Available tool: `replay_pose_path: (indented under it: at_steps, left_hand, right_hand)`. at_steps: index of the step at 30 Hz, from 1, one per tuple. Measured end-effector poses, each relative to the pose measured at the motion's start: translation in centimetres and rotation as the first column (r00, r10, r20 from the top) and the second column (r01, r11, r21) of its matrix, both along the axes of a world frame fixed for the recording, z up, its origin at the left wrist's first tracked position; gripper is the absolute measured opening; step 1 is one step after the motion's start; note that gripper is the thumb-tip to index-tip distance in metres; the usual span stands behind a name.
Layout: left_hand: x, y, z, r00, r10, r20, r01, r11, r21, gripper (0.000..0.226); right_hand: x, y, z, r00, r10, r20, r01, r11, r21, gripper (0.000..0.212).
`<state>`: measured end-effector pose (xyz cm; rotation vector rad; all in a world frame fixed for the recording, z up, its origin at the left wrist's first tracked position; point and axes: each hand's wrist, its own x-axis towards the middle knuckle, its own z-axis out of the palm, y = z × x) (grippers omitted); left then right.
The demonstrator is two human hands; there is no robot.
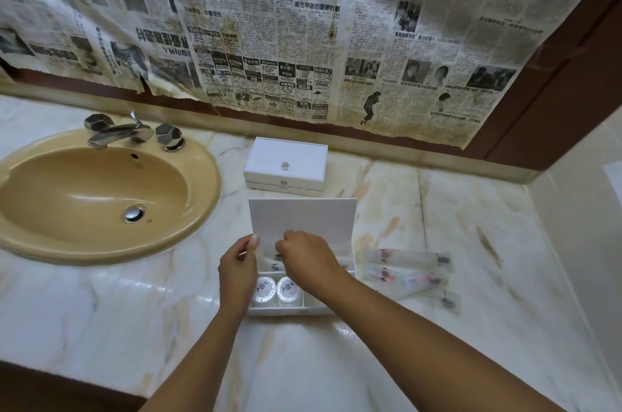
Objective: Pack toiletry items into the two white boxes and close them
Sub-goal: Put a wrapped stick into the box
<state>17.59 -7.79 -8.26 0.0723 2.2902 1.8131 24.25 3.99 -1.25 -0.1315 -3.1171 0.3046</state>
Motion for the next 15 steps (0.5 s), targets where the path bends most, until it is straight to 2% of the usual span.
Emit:
replay_pose_path:
  at_steps: [5, 10, 12, 15]
  left_hand:
    - [0.1, 0.0, 0.2, 1.0, 0.001, 0.01, -0.001, 1.0, 0.016, 0.017]
    - [0.1, 0.0, 0.1, 1.0, 0.003, 0.008, -0.003, 1.0, 0.006, 0.019]
    - [-0.1, 0.0, 0.0, 1.0, 0.001, 0.003, -0.001, 1.0, 0.002, 0.021]
    - [-0.2, 0.0, -0.3, 1.0, 0.006, 0.003, -0.006, 1.0, 0.007, 0.023]
  right_hand:
    - [-0.8, -0.3, -0.6, 0.977, -0.068, 0.203, 0.076, 0.997, -0.033, 0.014]
    - [-0.8, -0.1, -0.9, 0.966, -0.159, 0.205, 0.193, 0.968, -0.16, 0.026]
    - [-0.2, -0.4, -0.8, 0.975, -0.108, 0.193, 0.146, 0.97, -0.194, 0.034]
    - [0.8, -1.3, -1.7, 0.933, -0.004, 0.359, 0.075, 0.98, -0.184, 0.046]
